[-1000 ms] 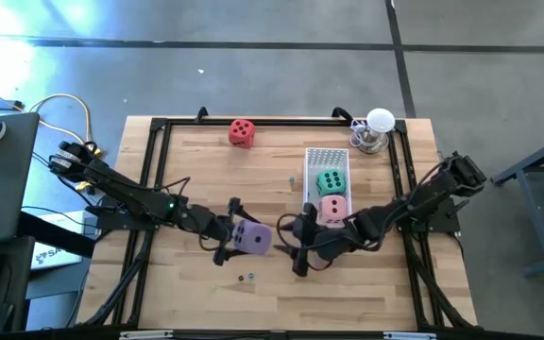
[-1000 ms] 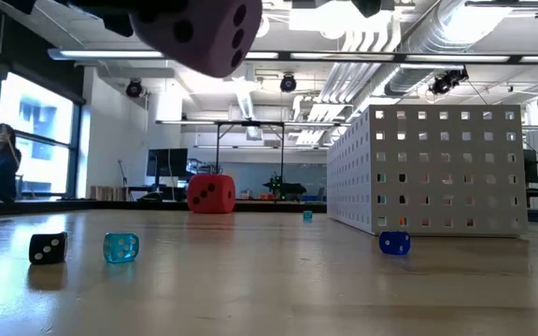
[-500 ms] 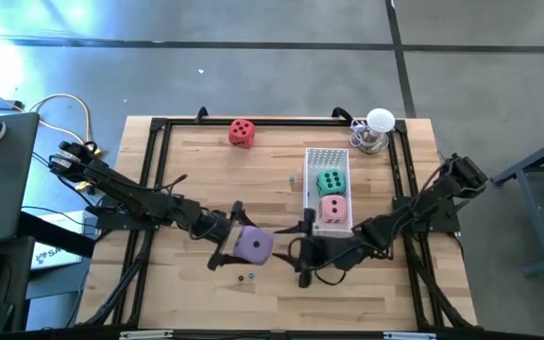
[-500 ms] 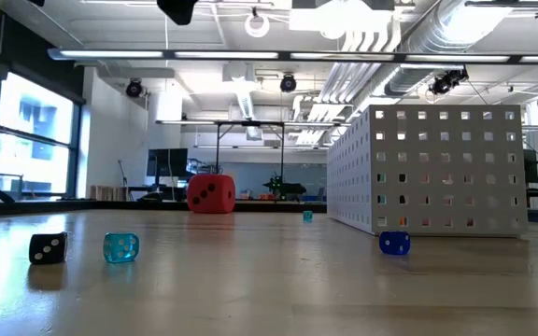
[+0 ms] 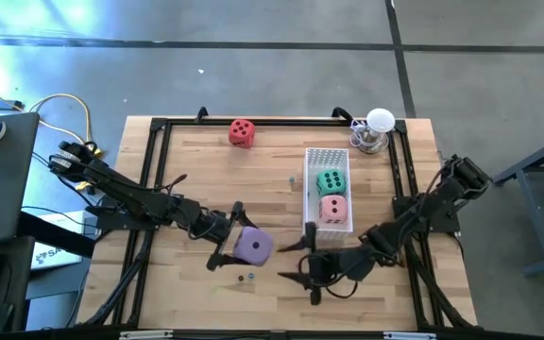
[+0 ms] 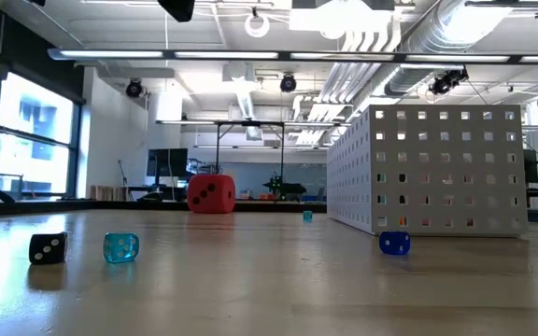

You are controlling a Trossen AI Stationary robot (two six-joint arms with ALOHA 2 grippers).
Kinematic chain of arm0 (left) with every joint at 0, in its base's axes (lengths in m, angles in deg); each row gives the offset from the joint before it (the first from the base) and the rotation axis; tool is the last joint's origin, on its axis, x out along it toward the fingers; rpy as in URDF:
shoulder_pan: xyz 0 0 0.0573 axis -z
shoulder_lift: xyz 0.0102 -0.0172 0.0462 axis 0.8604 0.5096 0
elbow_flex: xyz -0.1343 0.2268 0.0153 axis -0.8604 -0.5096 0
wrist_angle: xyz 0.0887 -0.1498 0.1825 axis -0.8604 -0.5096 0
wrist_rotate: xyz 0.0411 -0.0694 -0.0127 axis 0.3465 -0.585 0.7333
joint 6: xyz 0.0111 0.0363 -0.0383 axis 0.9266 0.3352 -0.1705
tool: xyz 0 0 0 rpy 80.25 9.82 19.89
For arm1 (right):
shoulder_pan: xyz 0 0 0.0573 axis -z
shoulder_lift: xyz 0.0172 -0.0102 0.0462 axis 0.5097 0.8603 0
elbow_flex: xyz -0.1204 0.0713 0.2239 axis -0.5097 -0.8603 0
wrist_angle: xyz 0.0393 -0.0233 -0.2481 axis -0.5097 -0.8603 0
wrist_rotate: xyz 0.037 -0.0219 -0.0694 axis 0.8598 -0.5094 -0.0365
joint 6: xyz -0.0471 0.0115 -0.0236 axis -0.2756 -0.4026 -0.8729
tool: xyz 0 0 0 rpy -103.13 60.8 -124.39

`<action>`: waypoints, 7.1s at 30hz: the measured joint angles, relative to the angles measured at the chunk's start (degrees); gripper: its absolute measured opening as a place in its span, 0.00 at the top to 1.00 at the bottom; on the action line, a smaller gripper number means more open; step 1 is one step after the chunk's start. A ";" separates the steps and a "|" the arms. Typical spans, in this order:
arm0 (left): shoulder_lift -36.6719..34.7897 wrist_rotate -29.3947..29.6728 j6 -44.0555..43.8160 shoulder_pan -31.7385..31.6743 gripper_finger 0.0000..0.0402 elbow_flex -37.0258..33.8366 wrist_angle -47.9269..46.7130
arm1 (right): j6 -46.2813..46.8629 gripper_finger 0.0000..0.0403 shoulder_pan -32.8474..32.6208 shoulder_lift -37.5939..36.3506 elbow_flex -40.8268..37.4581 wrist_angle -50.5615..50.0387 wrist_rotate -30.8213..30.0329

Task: Pick & Place Dice
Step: Put the purple die into the white bin

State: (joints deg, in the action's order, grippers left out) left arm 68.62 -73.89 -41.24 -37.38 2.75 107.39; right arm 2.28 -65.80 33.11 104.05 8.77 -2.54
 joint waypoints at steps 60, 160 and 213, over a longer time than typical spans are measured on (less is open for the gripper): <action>0.00 5.54 10.88 0.00 0.00 0.00 3.70 | 9.42 0.10 3.26 1.20 0.00 -0.24 -9.92; -0.15 9.70 18.50 1.14 0.00 0.02 8.95 | 3.86 0.10 2.25 7.58 -0.02 6.56 -18.52; -0.15 9.51 17.97 1.18 0.00 0.00 8.82 | 6.93 0.02 5.33 8.79 0.00 6.25 -13.20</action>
State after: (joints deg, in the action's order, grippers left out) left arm 68.47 -64.39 -23.27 -36.20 2.75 116.22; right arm 9.21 -60.47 41.90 104.05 15.02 -15.75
